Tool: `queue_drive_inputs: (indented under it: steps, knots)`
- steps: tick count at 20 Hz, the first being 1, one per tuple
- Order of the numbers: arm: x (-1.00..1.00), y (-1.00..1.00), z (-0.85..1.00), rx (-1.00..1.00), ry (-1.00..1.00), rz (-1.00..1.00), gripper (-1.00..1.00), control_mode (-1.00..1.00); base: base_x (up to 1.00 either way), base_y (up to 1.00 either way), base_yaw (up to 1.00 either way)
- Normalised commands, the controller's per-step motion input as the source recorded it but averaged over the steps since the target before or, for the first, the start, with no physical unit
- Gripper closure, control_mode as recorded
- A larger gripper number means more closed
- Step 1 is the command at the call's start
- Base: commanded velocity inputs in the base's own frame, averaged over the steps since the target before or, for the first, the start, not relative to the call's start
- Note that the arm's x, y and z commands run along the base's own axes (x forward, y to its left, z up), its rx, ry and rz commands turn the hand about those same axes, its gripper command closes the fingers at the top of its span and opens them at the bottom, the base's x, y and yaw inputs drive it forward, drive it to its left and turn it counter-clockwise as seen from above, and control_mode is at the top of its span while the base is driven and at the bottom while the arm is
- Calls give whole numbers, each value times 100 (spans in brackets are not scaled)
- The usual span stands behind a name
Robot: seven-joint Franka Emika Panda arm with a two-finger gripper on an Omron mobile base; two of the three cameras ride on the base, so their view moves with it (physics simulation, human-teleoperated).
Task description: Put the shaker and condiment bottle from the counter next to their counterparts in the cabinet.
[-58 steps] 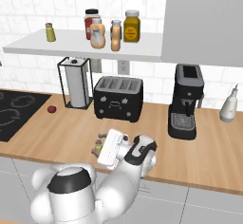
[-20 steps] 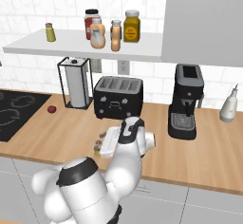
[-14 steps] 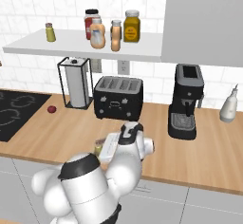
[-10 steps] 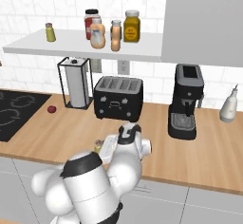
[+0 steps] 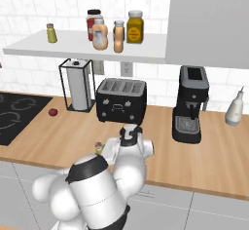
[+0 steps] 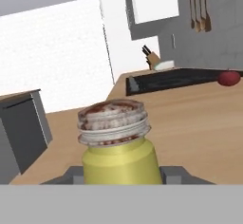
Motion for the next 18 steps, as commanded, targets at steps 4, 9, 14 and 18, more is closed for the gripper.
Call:
queue_drive_inputs:
  steps: [4,9,14,18]
  knots:
    - [0,0,71,1,0,0,100,-100,0,0,0]
    - [0,2,90,3,0,0,100,-100,0,0,0]
    - [0,25,75,4,0,0,100,-100,0,0,0]
    - [0,43,46,0,-5,-5,100,-100,0,0,0]
